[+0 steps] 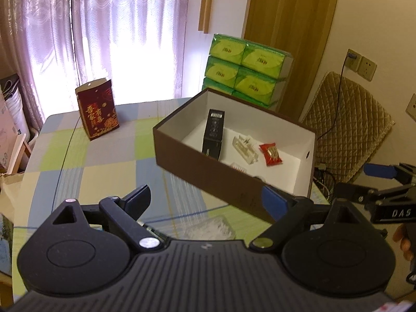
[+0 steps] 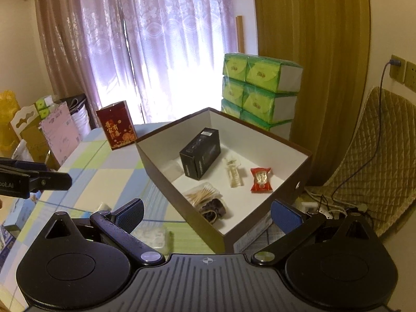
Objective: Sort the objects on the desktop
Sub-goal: 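Withdraw both tools from the box toward the blue tube and green tube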
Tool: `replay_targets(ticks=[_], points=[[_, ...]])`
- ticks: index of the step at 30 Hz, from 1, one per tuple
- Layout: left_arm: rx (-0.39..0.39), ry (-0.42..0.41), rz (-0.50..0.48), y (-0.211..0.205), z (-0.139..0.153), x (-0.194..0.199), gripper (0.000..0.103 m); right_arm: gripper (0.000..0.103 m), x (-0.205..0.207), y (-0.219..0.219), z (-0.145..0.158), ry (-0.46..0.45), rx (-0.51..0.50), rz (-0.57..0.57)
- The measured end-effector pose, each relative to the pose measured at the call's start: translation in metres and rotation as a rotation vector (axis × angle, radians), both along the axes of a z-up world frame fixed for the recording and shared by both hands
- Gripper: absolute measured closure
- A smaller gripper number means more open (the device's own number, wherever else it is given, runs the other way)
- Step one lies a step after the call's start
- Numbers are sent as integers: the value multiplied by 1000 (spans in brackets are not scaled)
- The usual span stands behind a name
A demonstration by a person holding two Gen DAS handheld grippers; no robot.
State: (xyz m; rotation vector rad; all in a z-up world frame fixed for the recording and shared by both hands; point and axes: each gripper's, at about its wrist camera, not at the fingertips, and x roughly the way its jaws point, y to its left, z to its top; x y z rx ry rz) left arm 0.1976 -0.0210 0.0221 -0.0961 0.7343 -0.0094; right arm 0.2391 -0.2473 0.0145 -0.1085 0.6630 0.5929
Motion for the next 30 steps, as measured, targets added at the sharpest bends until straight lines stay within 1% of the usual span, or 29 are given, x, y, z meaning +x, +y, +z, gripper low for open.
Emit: replay_targets(ticks=[4, 9, 18, 20, 24, 30], points=[[14, 19, 23, 6, -6, -15, 13, 2, -8, -3, -4, 2, -2, -13], [32, 54, 58, 15, -16, -29, 13, 2, -19, -8, -14, -10, 37, -30], [39, 118, 96, 30, -41, -51, 13, 2, -34, 4, -39, 59, -19, 18], [28, 137, 101, 34, -47, -54, 13, 2, -35, 7, -44, 92, -17, 43], [25, 162, 107, 38, -55, -61, 13, 2, -32, 15, -56, 202, -42, 73], [20, 195, 115, 45, -68, -65, 13, 2, -34, 29, -76, 248, -88, 74]])
